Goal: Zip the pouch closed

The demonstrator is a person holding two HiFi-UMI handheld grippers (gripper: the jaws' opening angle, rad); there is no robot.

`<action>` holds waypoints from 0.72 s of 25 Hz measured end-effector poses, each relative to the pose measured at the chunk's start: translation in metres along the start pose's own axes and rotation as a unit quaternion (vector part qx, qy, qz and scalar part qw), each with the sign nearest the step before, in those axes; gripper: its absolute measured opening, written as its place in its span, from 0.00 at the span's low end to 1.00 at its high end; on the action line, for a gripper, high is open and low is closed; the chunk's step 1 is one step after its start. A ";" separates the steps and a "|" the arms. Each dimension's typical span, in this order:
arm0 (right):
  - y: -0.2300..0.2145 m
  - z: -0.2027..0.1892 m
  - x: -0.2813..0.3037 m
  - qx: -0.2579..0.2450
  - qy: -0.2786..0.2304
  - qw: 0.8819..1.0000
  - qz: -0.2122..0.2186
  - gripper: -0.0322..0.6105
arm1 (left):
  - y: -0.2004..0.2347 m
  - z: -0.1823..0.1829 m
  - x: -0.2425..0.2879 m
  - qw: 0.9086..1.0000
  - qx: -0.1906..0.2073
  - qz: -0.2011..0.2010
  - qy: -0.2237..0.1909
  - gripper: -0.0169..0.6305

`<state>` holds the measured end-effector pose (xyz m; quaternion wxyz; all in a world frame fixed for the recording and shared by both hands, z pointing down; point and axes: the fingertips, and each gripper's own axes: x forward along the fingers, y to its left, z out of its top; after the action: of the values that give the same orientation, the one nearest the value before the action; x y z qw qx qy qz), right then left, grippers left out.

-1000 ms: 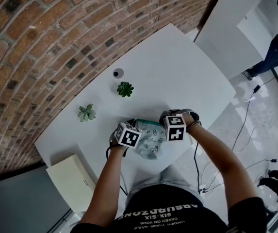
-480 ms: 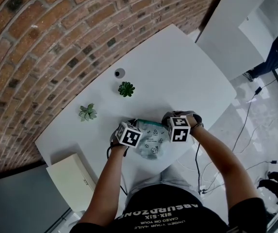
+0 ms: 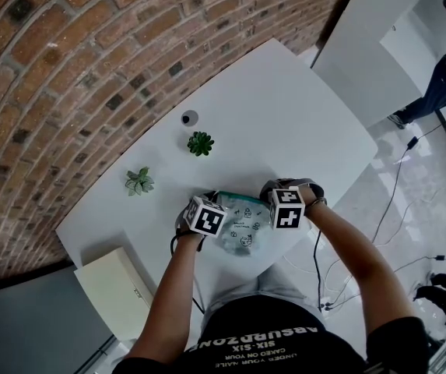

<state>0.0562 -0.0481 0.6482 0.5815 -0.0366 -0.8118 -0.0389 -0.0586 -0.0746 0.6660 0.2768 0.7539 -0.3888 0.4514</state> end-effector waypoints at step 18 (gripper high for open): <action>0.003 -0.007 -0.002 0.002 0.005 1.000 -0.007 0.05 | 0.001 -0.002 0.001 1.000 0.000 0.002 0.005 0.06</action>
<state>0.0636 -0.0454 0.6485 0.5852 -0.0297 -0.8093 -0.0410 -0.0597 -0.0738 0.6679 0.2775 0.7513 -0.3887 0.4554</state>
